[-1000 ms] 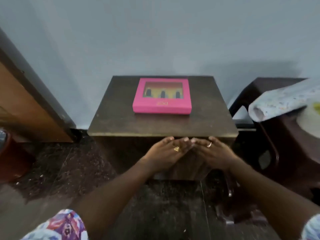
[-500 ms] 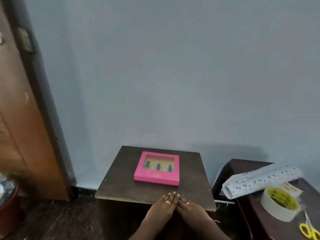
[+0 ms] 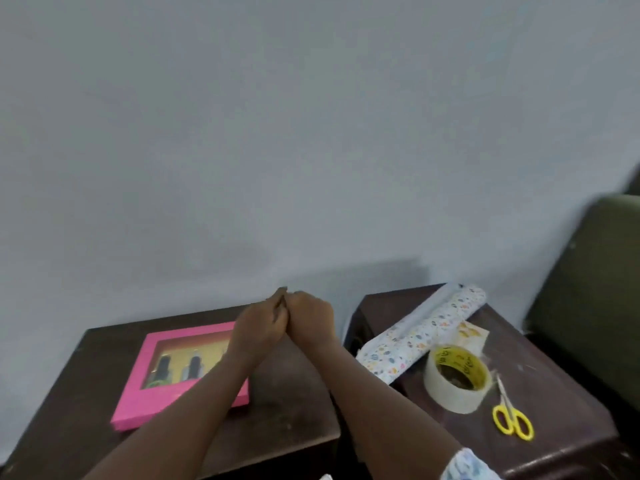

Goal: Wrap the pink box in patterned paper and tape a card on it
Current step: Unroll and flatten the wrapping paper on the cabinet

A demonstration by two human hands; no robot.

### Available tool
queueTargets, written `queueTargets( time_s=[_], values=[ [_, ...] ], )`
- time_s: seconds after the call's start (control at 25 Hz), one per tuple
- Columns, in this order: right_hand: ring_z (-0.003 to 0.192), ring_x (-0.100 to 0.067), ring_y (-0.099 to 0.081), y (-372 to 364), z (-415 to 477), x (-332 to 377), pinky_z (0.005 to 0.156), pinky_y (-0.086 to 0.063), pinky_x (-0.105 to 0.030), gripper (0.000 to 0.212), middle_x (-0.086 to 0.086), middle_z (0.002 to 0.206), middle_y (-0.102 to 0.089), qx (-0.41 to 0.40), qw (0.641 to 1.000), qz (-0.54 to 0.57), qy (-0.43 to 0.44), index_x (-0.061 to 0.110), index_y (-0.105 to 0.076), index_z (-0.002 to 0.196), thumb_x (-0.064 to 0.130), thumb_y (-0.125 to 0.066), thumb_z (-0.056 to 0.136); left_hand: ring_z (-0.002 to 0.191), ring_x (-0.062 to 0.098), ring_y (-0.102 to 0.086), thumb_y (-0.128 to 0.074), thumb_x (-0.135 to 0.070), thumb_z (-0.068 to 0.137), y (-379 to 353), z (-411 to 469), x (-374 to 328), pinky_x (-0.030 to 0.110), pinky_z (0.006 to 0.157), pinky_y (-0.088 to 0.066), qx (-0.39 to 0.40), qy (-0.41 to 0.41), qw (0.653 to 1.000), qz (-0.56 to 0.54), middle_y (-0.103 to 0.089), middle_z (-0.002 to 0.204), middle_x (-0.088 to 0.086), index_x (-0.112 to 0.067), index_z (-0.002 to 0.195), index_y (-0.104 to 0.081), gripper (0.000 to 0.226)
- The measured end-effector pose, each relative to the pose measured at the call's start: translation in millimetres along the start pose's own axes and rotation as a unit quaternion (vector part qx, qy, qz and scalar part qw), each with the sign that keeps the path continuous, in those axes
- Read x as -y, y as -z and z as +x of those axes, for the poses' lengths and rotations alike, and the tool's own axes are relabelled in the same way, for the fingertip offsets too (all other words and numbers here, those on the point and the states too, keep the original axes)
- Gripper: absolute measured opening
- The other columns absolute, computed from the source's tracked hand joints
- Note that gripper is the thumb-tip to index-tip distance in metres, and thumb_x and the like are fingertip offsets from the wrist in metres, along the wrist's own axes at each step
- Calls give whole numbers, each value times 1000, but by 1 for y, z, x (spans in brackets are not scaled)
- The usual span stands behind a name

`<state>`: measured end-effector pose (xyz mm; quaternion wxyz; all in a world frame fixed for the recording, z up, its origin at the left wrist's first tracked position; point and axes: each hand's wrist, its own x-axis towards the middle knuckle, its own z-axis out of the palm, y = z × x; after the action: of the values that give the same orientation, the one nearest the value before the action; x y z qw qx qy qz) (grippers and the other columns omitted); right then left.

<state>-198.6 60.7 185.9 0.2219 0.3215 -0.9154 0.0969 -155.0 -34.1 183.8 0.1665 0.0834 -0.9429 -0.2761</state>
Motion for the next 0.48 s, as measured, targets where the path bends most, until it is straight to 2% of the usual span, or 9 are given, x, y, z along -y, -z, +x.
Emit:
queueTargets(
  time_s=[0.08, 0.12, 0.16, 0.2, 0.24, 0.28, 0.36, 0.4, 0.48],
  values=[
    [76, -19, -67, 22, 7, -35, 57, -48, -24, 11, -6, 88, -67, 17, 990, 24, -136, 12, -66, 88, 12, -64, 77, 74, 22, -62, -36, -19, 95, -27, 23, -38, 31, 64, -40, -8, 47, 998, -28, -67, 84, 10, -8, 125, -55, 37],
    [97, -24, -62, 31, 6, -55, 73, -49, -28, 20, -11, 107, -62, 34, 980, 14, -193, 8, -61, 104, 10, -52, 87, 83, 26, -63, -38, -19, 96, -42, 28, -55, 33, 70, -42, 19, 39, 999, -10, -68, 92, 13, -6, 111, -62, 31],
    [109, -26, -57, 37, 2, -83, 82, -47, -30, 25, -13, 118, -56, 27, 969, 2, -247, 7, -58, 112, 9, -45, 91, 93, 30, -64, -42, -25, 95, -58, 36, -77, 35, 78, -45, 56, 24, 998, -16, -68, 99, 15, -5, 101, -65, 32],
    [114, -27, -53, 44, -4, -105, 86, -47, -30, 26, -13, 122, -53, 16, 954, -11, -298, 6, -57, 115, 10, -44, 93, 99, 30, -63, -47, -38, 91, -69, 41, -95, 36, 84, -47, 116, 24, 992, -36, -68, 102, 14, -5, 101, -67, 40],
    [115, -28, -52, 48, -9, -132, 87, -47, -31, 26, -12, 122, -52, 7, 937, -24, -349, 6, -57, 116, 10, -45, 93, 97, 27, -63, -52, -56, 81, -83, 48, -111, 36, 83, -49, 175, 12, 984, -42, -68, 97, 11, -8, 101, -68, 55],
    [114, -28, -52, 51, -16, -161, 87, -48, -31, 27, -13, 121, -52, 18, 922, -30, -386, 5, -57, 116, 9, -46, 92, 87, 23, -63, -54, -71, 68, -96, 53, -129, 35, 74, -50, 233, -12, 972, -22, -66, 84, 7, -9, 93, -68, 68],
    [113, -30, -54, 53, -32, -211, 87, -48, -34, 27, -15, 119, -55, 134, 922, -31, -361, 4, -56, 115, 6, -46, 90, 64, 16, -54, -63, -73, 60, -118, 59, -155, 28, 57, -39, 316, -31, 947, 40, -51, 64, 2, -6, 69, -55, 68],
    [113, -30, -55, 52, -40, -228, 87, -47, -34, 26, -16, 119, -57, 208, 930, -37, -302, 4, -56, 113, 4, -45, 89, 65, 17, -52, -68, -64, 66, -128, 62, -161, 27, 58, -38, 338, -36, 938, 63, -52, 67, 3, -6, 71, -55, 60],
    [113, -30, -54, 48, -51, -246, 87, -45, -33, 20, -16, 118, -57, 326, 924, -68, -187, 7, -55, 105, 3, -46, 87, 90, 24, -61, -70, -44, 78, -142, 72, -161, 31, 73, -45, 351, -17, 933, 75, -64, 97, 12, 1, 99, -62, 50]
  ],
)
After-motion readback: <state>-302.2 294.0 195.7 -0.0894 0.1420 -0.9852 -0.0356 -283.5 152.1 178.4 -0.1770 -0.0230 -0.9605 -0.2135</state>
